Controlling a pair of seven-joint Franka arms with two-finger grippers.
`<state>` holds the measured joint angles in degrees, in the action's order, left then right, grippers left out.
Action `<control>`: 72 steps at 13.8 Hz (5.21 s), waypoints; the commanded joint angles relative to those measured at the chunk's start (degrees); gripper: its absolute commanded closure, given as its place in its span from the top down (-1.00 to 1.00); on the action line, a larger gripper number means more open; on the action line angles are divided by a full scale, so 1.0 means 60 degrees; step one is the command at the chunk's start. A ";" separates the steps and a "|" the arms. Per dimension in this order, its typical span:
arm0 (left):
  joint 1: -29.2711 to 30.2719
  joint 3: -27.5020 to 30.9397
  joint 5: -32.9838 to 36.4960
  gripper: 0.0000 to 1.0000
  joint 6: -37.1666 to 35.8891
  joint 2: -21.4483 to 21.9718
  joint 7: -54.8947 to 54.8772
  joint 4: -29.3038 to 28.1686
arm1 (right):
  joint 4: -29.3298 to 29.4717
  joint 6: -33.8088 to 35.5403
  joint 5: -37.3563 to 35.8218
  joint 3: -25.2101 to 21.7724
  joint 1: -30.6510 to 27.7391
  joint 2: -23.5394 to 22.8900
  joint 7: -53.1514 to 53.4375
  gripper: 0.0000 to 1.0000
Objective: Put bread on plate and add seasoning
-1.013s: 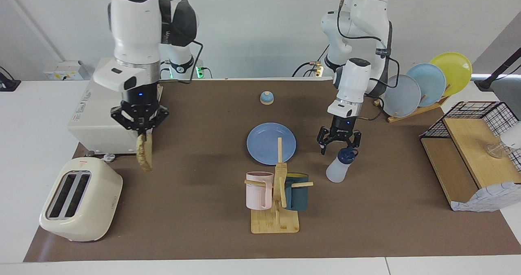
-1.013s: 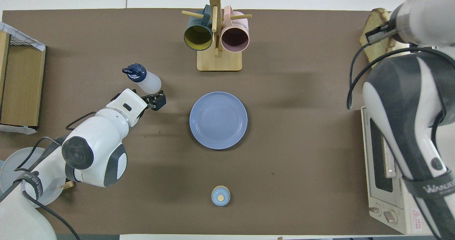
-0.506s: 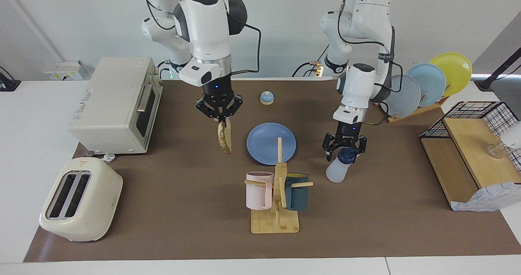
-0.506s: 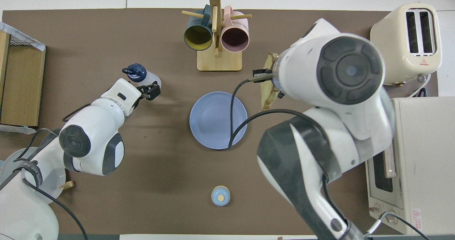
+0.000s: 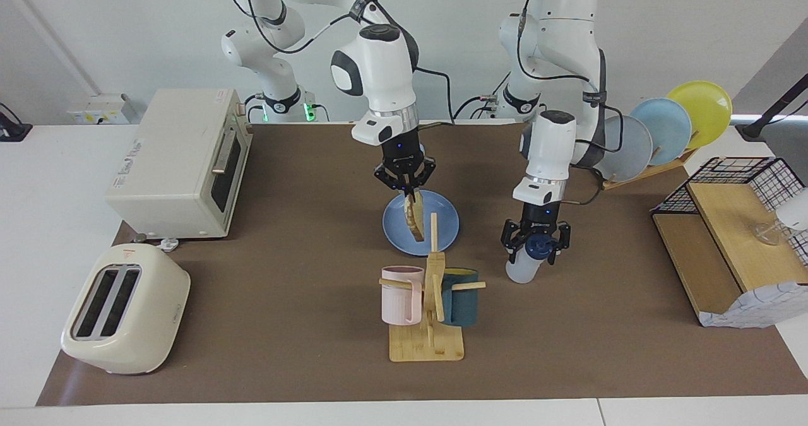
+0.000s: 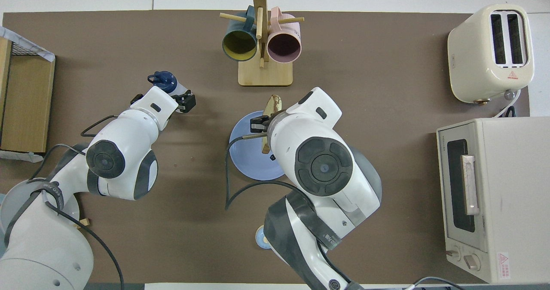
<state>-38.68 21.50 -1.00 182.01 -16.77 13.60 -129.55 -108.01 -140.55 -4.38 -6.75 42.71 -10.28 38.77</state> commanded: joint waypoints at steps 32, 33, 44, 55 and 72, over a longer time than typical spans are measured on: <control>0.0044 0.0606 -0.0448 -1.00 -0.0083 -0.0515 -0.0040 0.1447 | -0.0704 -0.0233 -0.0060 -0.0105 0.0529 -0.0734 0.1711 -0.73; 0.0088 0.0606 -0.0448 -1.00 -0.0434 -0.0515 -0.0069 0.1725 | -0.0748 -0.0218 -0.0060 -0.0105 0.0514 -0.0733 0.1755 -0.29; 0.0688 0.0255 -0.0463 -1.00 -0.4434 -0.0486 -0.3232 0.3837 | -0.0690 0.0163 -0.0002 -0.0090 -0.0291 -0.0162 0.1333 1.00; 0.0689 -0.0566 -0.1927 -1.00 -0.8944 0.1651 -0.7389 0.3735 | 0.2851 0.2180 0.2282 -0.0061 -0.0467 -0.0601 0.1228 1.00; 0.0222 -0.0580 -0.3463 -1.00 -1.1748 0.3278 -1.3253 0.2828 | 0.5698 0.2024 0.4599 -0.0031 -0.0190 -0.1480 0.1360 0.75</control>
<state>-35.18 17.53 -19.75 110.44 0.79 -63.90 -110.03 -74.85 -126.92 22.17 -7.06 40.53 -18.15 47.44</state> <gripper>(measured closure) 0.581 0.044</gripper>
